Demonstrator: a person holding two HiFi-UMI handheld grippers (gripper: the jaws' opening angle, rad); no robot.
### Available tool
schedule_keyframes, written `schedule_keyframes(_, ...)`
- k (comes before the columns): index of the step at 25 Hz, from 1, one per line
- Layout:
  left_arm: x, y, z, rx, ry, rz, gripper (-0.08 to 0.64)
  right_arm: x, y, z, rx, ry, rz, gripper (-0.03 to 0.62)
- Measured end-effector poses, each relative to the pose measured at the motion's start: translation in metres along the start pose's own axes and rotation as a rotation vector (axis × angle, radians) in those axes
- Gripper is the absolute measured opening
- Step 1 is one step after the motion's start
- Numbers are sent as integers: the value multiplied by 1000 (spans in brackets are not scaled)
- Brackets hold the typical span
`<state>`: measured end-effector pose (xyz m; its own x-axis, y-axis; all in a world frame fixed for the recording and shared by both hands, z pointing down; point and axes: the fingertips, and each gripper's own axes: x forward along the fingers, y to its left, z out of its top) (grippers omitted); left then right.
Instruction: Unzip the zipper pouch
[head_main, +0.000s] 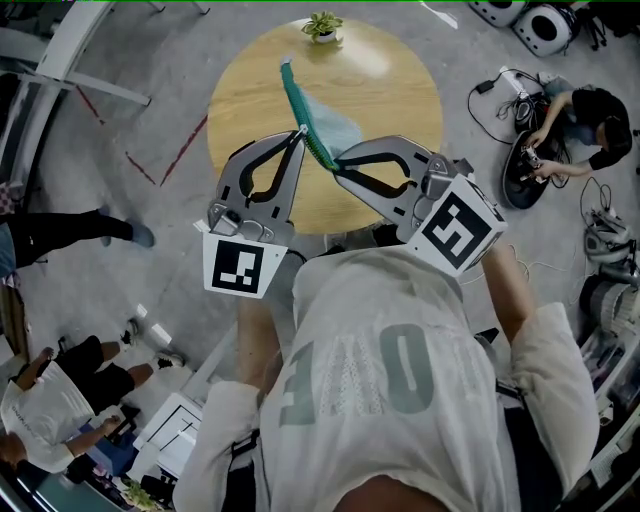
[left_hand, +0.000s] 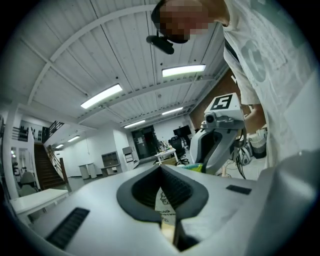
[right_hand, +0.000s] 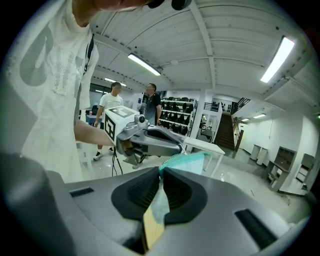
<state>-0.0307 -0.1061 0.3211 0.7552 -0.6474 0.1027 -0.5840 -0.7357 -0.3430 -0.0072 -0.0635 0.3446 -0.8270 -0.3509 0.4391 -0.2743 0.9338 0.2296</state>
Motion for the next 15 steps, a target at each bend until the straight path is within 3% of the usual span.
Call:
schedule_keyframes(6, -5, 38, -13, -38, 21, 127, 25, 3, 7, -3, 19, 3, 19, 48)
schedule_keyframes(15, -18, 83, -19, -3, 34, 234, 25, -1, 11, -14, 24, 37, 29, 48)
